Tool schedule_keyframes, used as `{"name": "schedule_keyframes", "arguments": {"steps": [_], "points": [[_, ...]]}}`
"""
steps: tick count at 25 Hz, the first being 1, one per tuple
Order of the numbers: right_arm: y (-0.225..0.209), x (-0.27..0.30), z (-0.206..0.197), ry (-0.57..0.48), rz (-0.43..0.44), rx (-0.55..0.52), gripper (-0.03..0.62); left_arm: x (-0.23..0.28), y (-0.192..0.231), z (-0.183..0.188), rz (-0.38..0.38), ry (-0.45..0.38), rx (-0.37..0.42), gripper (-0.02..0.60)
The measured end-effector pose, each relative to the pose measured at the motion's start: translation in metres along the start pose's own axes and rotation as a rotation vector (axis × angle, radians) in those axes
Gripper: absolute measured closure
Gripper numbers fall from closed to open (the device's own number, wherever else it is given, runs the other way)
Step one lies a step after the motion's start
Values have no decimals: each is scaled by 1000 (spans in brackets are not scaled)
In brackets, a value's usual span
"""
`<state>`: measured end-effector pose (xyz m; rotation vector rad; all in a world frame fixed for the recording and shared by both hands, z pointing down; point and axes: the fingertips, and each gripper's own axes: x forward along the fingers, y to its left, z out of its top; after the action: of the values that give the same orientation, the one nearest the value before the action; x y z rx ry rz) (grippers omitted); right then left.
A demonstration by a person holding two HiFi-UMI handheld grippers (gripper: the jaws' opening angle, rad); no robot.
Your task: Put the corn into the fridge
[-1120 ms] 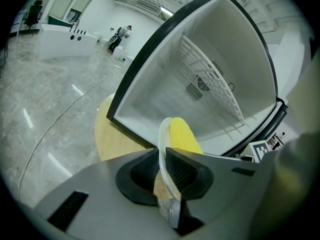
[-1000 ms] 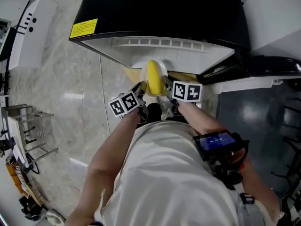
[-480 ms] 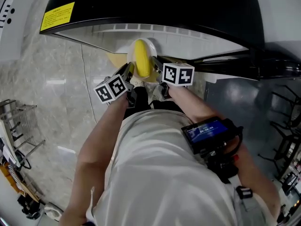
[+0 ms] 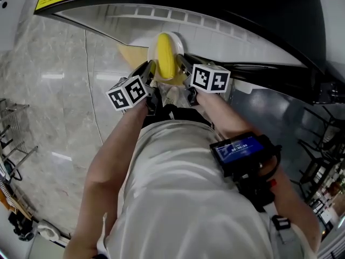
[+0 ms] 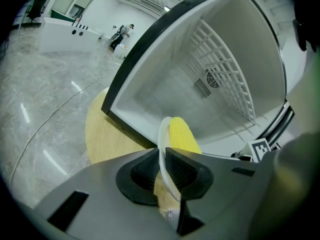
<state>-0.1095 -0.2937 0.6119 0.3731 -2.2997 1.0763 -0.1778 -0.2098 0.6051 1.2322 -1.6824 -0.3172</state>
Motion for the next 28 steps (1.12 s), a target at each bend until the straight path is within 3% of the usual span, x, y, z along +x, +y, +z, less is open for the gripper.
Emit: {"name": "schedule_keyframes", "arguments": {"steps": [15, 28], "points": [[6, 20, 9, -4, 52, -81, 540, -1, 12, 9, 20, -101, -44, 537], [-7, 29, 41, -42, 9, -3, 540, 28, 10, 31, 0, -90, -31, 536]]}}
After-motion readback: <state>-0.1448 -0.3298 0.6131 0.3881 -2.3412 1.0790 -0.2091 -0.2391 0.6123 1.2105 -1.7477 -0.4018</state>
